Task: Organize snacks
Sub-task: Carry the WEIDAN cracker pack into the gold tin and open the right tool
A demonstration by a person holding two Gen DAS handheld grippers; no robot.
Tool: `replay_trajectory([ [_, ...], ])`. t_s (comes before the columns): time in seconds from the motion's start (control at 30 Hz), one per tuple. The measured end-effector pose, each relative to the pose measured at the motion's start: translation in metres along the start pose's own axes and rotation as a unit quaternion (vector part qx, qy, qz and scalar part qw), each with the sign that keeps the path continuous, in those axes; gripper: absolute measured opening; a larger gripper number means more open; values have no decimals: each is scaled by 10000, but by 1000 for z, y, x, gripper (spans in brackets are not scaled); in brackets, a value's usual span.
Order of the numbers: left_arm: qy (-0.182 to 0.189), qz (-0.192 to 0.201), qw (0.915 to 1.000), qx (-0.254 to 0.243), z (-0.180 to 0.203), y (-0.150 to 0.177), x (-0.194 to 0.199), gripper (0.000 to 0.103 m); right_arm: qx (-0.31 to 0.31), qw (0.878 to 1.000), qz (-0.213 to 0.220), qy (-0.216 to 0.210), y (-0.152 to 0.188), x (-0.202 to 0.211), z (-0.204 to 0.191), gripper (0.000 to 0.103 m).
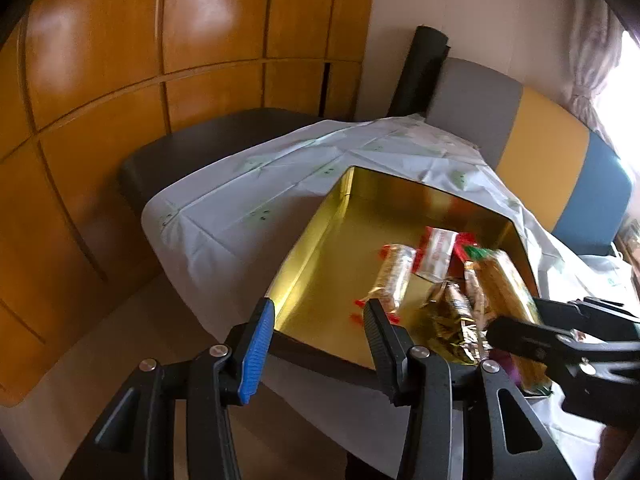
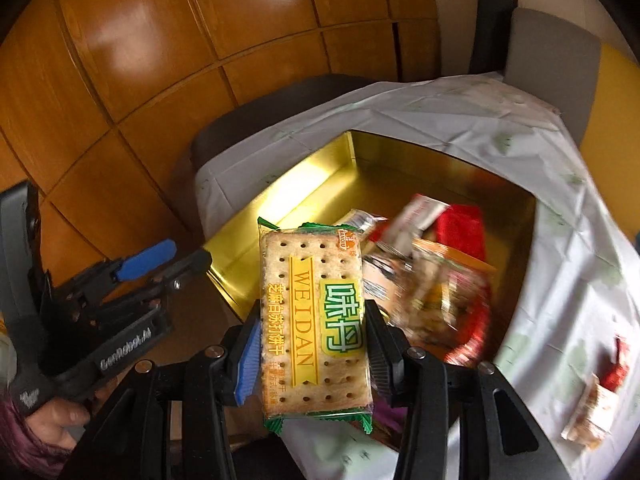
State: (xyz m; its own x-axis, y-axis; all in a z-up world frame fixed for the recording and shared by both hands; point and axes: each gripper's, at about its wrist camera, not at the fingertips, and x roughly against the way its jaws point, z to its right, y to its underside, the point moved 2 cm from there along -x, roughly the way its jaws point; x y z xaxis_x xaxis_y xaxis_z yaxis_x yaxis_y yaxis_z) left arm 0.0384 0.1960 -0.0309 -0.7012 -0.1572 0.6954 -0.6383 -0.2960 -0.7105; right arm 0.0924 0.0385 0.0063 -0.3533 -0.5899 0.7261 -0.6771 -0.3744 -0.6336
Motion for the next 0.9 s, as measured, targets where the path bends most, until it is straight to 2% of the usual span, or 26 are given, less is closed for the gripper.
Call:
replay_trajectory([
  [0.1, -27, -67, 10000, 18, -3, 2, -4, 47, -48, 10000, -71, 40, -8, -23, 2, 48],
  [0.17, -4, -127, 9999, -2, -2, 4, -7, 47, -138, 9992, -347, -110, -6, -44, 7, 48],
  [0.23, 14, -171, 9998, -58, 0, 7, -9, 47, -175, 9986, -506, 38, 0, -57, 11, 48],
  [0.27, 25, -193, 9998, -75, 1, 8, -10, 47, -187, 9988, -427, 138, 4, -60, 14, 48],
  [0.4, 66, -245, 9996, -93, 4, 9, -13, 47, -463, 9979, -437, -150, 10, -52, 22, 50],
  [0.47, 87, -239, 9996, -117, 7, 9, -14, 47, -516, 9976, -347, -299, 12, -42, 22, 55],
  [0.63, 132, -257, 9994, -183, 13, 11, -12, 47, -439, 9983, -238, -312, 13, -31, 19, 56],
  [0.7, 132, -237, 9995, -190, 13, 10, -11, 47, -399, 9986, -193, -277, 17, -28, 16, 46],
  [0.73, 120, -228, 9995, -191, 13, 10, -10, 47, -333, 9991, -147, -212, 17, -27, 14, 32],
  [0.9, 116, -236, 9994, -229, 14, 11, -10, 47, 56, 9999, -65, 97, 15, -34, 9, 31],
])
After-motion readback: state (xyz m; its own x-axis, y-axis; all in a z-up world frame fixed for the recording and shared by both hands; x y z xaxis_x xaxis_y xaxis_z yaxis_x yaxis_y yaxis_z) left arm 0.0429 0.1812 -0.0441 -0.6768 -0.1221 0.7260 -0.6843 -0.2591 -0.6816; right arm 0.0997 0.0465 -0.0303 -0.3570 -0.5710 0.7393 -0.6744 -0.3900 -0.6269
